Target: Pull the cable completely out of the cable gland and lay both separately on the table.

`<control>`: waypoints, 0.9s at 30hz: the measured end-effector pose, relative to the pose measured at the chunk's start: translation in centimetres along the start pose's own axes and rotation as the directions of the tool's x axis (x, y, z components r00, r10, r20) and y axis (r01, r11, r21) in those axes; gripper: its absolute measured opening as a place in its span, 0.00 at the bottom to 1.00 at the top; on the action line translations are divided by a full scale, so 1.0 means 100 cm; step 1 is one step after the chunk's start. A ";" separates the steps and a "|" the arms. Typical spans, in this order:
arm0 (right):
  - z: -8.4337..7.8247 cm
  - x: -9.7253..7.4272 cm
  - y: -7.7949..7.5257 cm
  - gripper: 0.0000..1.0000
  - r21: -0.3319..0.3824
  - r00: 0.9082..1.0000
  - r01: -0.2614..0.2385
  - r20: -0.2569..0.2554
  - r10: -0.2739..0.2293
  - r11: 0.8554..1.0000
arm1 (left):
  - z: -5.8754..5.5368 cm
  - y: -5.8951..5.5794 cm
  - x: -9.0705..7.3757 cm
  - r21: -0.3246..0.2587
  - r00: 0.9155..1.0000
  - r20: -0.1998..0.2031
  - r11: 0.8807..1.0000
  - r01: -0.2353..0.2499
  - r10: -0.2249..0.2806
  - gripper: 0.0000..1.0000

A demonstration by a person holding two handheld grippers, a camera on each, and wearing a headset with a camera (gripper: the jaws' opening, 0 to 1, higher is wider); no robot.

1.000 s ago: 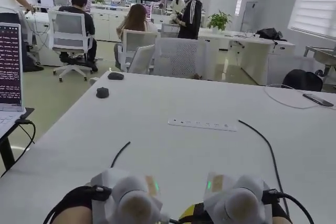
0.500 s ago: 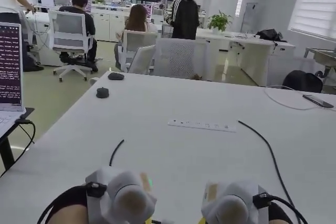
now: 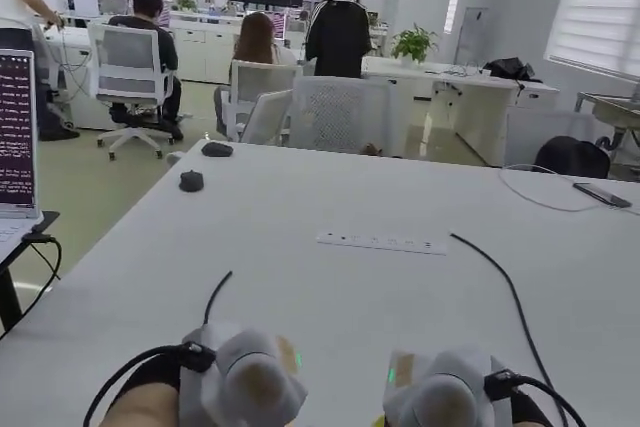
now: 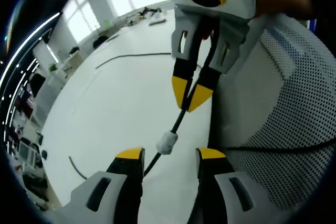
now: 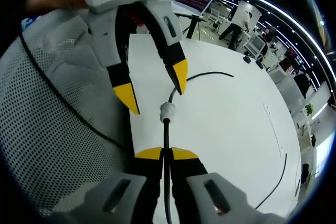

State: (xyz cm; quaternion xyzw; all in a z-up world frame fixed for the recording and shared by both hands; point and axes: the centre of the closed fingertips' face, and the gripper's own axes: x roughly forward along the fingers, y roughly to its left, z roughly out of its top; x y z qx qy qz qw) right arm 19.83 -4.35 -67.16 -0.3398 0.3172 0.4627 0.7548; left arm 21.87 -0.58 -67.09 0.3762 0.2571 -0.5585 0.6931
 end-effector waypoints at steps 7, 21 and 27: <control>0.014 -0.001 0.005 0.03 -0.011 0.997 -0.026 0.068 0.026 1.000 | 0.004 0.002 0.009 0.073 1.000 0.025 0.997 0.010 -0.012 0.37; 0.001 0.002 0.001 0.03 0.050 1.000 -0.003 0.019 0.002 0.999 | -0.012 0.010 0.003 0.108 0.998 -0.025 0.993 -0.051 0.054 0.18; -0.039 -0.002 -0.018 0.03 0.102 0.985 0.097 -0.155 -0.080 0.990 | -0.017 0.007 0.002 0.118 0.997 -0.045 0.992 -0.054 0.060 0.16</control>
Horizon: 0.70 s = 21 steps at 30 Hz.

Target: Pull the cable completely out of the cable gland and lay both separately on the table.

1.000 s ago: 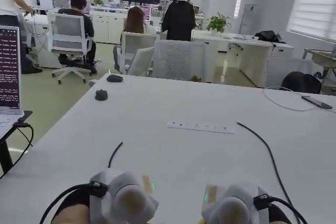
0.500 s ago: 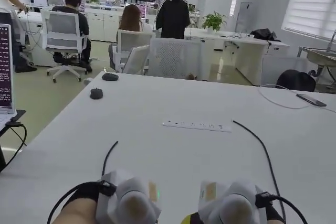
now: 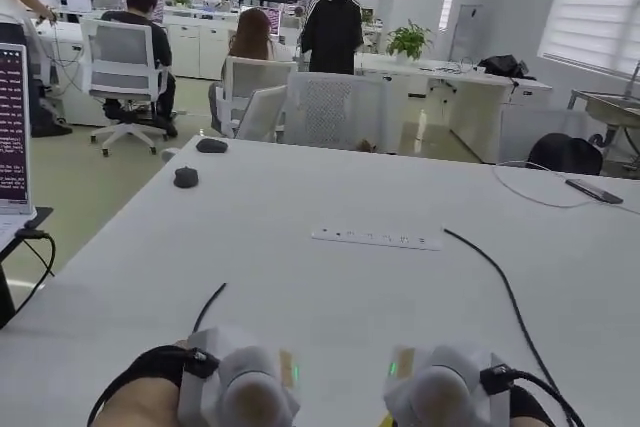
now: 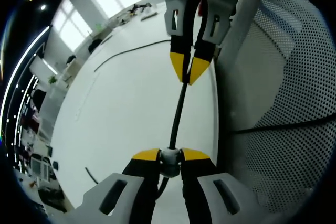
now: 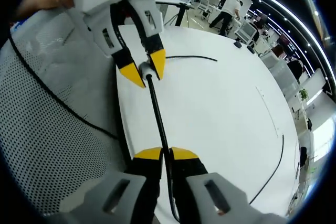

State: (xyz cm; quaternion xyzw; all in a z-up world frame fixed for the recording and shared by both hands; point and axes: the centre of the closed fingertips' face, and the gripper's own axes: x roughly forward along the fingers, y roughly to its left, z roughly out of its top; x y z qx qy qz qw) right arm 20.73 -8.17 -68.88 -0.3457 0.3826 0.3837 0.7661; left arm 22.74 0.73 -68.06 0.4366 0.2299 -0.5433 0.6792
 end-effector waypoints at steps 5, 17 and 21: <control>-0.018 0.001 -0.009 0.04 0.009 0.995 0.043 -0.086 -0.042 0.999 | 0.001 0.000 0.000 0.003 1.000 -0.002 1.000 0.000 0.000 0.15; 0.042 -0.003 0.015 0.23 -0.013 0.982 -0.069 0.177 0.070 0.998 | 0.005 0.000 0.000 0.018 1.000 0.007 1.000 -0.009 0.009 0.15; 0.056 -0.006 0.028 0.17 -0.065 0.967 -0.102 0.226 0.114 0.993 | 0.013 0.001 -0.002 0.038 0.999 0.037 0.999 -0.017 0.015 0.16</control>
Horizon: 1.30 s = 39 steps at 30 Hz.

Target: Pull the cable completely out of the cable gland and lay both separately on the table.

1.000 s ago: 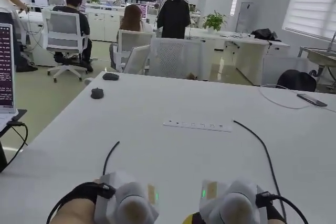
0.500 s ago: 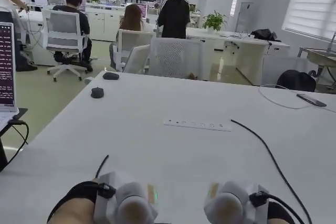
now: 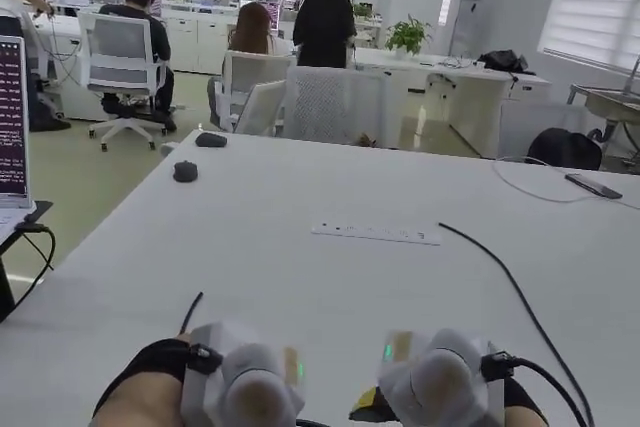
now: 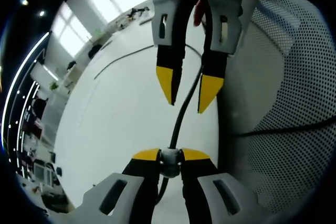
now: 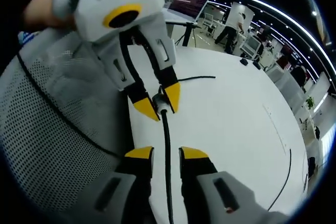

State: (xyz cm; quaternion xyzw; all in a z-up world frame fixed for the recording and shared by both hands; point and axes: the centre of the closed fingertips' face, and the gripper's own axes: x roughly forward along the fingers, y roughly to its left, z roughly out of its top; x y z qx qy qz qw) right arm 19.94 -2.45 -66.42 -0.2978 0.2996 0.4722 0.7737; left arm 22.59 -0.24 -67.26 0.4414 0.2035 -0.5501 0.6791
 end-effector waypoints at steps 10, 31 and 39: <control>-0.021 0.000 -0.010 0.03 -0.025 0.994 0.041 -0.101 -0.044 0.999 | -0.002 0.003 0.000 -0.007 1.000 -0.006 1.000 -0.007 0.007 0.15; -0.033 0.000 -0.017 0.23 0.050 0.988 0.066 -0.142 -0.059 0.997 | -0.006 0.004 -0.002 0.002 0.999 -0.027 1.000 -0.022 0.022 0.15; 0.006 0.002 -0.001 0.19 0.000 1.000 0.013 0.019 -0.013 1.000 | 0.006 -0.001 -0.001 0.054 1.000 0.008 0.998 -0.017 0.017 0.15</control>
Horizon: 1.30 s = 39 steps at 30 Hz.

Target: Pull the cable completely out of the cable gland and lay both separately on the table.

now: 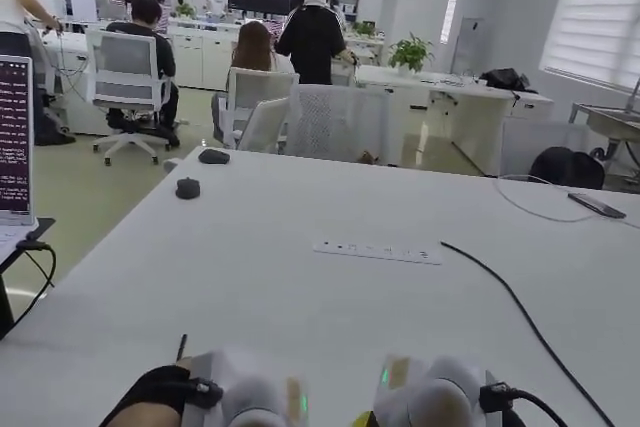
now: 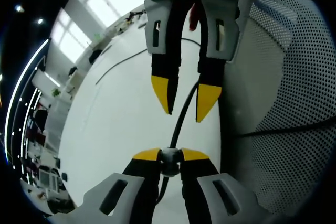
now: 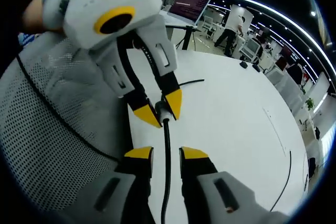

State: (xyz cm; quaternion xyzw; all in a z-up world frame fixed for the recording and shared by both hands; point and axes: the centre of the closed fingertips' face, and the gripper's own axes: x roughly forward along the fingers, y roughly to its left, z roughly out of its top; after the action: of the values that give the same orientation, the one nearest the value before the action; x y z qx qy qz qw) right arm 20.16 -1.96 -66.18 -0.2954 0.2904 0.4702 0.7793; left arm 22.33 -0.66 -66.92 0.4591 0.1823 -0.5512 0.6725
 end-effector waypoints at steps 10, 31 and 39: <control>-0.023 0.004 -0.005 0.04 -0.038 0.994 0.017 -0.112 -0.021 0.999 | 0.000 -0.003 0.002 0.024 1.000 -0.008 1.000 0.017 -0.017 0.14; -0.015 0.001 -0.006 0.22 0.009 0.997 0.015 -0.071 -0.014 1.000 | -0.002 -0.002 0.002 0.018 1.000 -0.022 1.000 0.008 -0.007 0.14; -0.017 0.003 0.002 0.09 -0.061 0.996 -0.010 -0.090 0.005 0.998 | 0.007 -0.009 0.003 0.042 0.999 0.013 0.999 0.029 -0.029 0.14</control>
State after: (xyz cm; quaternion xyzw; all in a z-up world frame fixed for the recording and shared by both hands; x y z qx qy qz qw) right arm 19.82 -2.95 -67.51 -0.3389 0.3115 0.4682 0.7543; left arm 21.41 -1.36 -67.12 0.4668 0.1727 -0.5677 0.6558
